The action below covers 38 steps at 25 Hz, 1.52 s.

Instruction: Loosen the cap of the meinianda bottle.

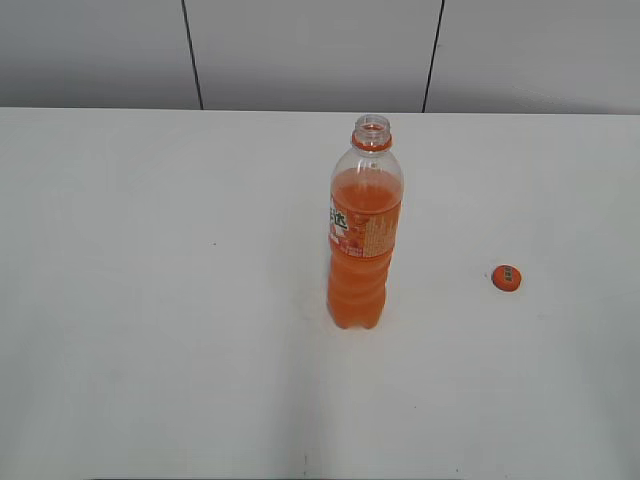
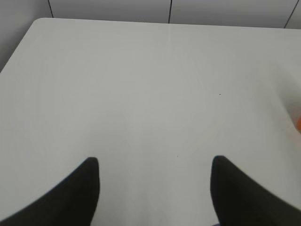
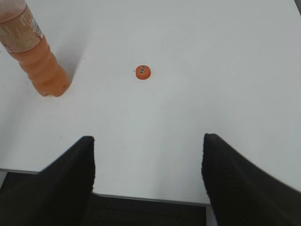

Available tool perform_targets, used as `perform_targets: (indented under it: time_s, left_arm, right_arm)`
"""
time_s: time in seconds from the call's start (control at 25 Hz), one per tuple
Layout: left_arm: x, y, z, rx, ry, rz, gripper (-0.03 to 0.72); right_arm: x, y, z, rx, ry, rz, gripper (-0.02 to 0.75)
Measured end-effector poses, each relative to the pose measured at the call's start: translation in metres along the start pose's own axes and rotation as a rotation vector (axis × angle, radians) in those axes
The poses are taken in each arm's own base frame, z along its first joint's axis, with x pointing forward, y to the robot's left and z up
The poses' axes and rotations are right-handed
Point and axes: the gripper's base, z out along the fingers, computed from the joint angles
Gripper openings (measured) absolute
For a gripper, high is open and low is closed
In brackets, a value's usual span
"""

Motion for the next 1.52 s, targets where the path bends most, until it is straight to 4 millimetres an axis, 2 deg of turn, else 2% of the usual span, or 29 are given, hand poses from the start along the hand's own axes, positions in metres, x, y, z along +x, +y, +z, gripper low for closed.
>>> perform_targets:
  time_s: [1.52]
  left_arm:
    - [0.0000,-0.0005,0.0000,0.006,0.000,0.000,0.456]
  right_arm:
    - [0.0000,0.0002,0.0000,-0.003,0.000,0.001,0.532]
